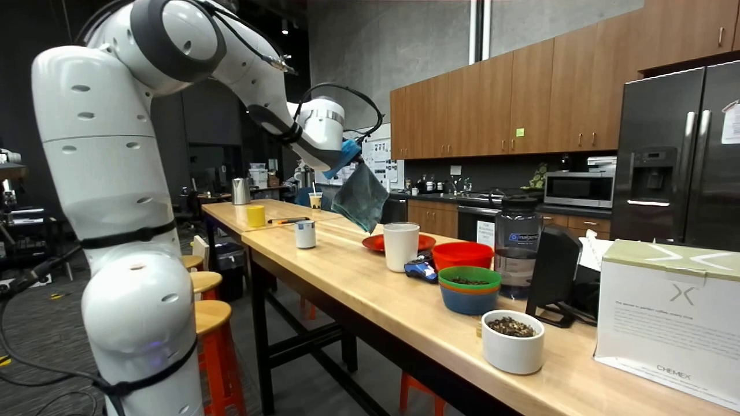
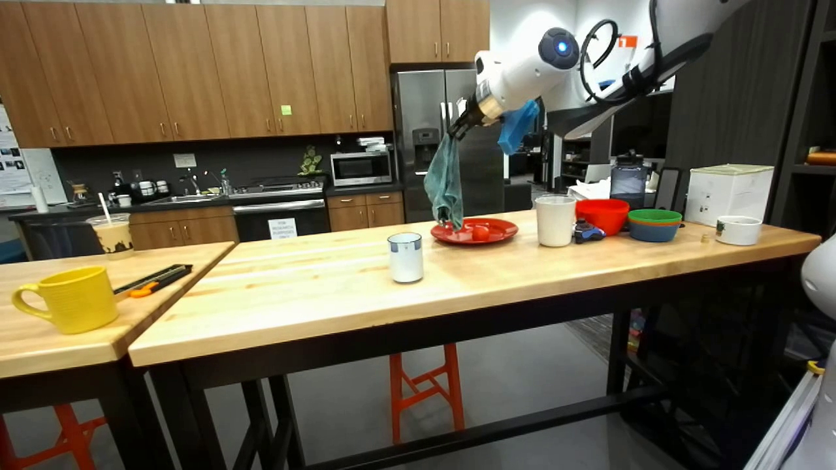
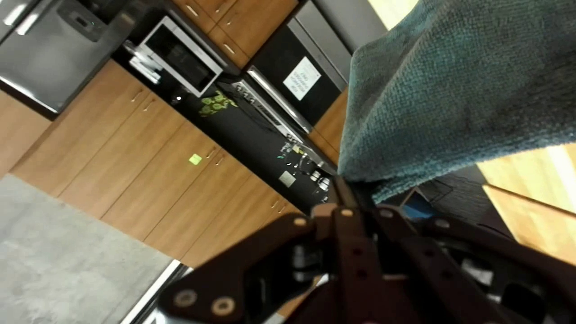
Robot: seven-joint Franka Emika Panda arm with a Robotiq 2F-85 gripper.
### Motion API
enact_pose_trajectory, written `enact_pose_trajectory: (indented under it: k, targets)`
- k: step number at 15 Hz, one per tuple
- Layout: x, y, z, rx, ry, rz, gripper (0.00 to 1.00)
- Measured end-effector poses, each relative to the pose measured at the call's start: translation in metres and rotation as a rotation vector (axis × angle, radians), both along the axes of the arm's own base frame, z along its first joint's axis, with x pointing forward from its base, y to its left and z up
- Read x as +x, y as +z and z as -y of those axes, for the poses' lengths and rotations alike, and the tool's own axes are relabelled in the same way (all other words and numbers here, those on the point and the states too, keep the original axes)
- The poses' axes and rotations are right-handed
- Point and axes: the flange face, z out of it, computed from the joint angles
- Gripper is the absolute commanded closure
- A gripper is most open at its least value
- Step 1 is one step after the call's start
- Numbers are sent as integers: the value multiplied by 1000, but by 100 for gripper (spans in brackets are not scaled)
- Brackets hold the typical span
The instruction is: Lift the towel from the table, move the cup to the left and then unfold the towel
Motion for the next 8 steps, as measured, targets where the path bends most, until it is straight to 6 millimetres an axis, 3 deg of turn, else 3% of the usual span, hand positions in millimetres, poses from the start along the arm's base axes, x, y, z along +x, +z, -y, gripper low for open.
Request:
enact_pose_trajectory:
  k: [4, 8]
  targets:
    - [-18, 39, 32, -52, -68, 78, 100]
    - [-37, 43, 29, -44, -65, 81, 100]
